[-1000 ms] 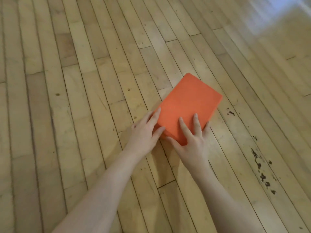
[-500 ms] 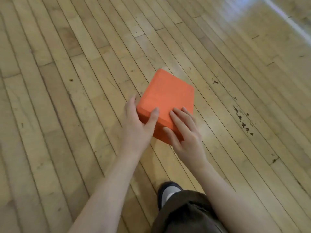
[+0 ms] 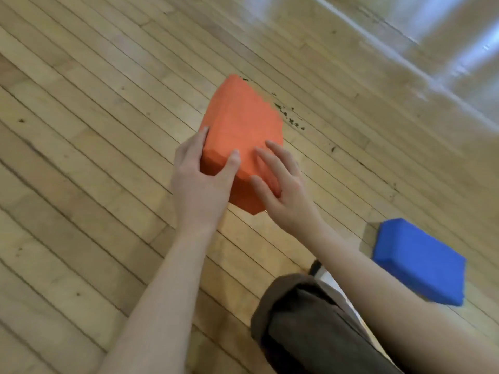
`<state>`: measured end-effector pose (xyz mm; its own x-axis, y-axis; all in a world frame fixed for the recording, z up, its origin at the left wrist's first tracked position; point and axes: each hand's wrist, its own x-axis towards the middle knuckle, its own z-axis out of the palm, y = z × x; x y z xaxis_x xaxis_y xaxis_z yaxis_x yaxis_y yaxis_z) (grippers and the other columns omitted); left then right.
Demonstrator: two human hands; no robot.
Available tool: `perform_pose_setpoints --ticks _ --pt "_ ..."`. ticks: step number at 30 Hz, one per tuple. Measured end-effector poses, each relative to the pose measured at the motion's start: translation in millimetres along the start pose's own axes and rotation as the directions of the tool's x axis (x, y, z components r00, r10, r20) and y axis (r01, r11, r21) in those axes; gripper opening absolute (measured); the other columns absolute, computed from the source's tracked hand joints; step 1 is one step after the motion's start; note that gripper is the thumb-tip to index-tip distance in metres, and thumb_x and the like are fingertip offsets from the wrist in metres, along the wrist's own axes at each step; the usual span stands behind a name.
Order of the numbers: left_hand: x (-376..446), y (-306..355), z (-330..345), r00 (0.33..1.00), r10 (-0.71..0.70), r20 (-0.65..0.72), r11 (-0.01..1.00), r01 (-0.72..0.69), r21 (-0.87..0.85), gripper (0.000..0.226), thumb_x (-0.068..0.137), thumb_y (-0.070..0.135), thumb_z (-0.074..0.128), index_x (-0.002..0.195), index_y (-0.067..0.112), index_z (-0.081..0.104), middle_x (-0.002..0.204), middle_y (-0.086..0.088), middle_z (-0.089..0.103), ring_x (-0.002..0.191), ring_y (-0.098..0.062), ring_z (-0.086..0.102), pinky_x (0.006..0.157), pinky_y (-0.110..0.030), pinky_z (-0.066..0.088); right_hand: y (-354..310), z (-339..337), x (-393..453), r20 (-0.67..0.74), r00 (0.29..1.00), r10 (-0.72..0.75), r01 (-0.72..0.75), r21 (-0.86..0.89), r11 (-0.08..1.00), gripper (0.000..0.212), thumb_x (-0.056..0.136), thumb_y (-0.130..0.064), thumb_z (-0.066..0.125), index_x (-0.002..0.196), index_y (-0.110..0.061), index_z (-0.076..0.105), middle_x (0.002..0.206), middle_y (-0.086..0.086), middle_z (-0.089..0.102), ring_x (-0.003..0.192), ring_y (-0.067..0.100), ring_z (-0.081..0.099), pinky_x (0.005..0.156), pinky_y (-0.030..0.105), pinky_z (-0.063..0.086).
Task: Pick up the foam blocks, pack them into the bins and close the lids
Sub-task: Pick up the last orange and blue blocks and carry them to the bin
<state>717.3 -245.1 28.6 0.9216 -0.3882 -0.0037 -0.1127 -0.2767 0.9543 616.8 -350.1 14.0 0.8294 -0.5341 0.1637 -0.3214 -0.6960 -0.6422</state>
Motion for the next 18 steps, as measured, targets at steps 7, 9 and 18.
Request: perform_pose_setpoints --ticks 7,9,18 --pt "-77.7 -11.7 92.9 0.962 0.133 0.24 0.988 -0.149 0.047 0.056 0.08 0.047 0.063 0.133 0.034 0.049 0.135 0.013 0.042 0.124 -0.011 0.041 0.099 -0.036 0.044 102.5 -52.3 -89.5 -0.118 0.935 0.334 -0.323 0.103 0.941 0.051 0.095 -0.051 0.025 0.139 -0.03 0.041 0.146 -0.007 0.033 0.132 0.009 0.032 0.106 0.031 0.031" --pt "-98.8 -16.8 132.6 0.939 0.17 0.299 0.98 -0.193 0.05 0.056 0.08 0.05 0.059 0.133 0.034 0.049 0.137 0.015 0.041 0.126 -0.013 0.04 0.1 -0.041 0.044 145.1 -71.0 -117.2 -0.205 0.873 0.441 -0.42 0.141 0.897 0.046 0.097 -0.044 0.029 0.137 -0.027 0.045 0.143 -0.006 0.038 0.131 0.006 0.033 0.107 0.029 0.031" --pt "-175.7 -36.1 271.8 0.764 0.472 0.441 0.777 -0.596 0.201 0.051 0.083 0.037 0.063 0.129 0.015 0.056 0.137 -0.002 0.049 0.108 -0.03 0.041 0.092 -0.04 0.044 320.1 -143.9 -221.5 -0.057 0.759 0.649 -0.608 -0.417 0.675 0.08 0.082 -0.05 0.062 0.146 -0.044 0.015 0.158 -0.003 0.002 0.144 0.03 -0.003 0.108 0.061 -0.01"
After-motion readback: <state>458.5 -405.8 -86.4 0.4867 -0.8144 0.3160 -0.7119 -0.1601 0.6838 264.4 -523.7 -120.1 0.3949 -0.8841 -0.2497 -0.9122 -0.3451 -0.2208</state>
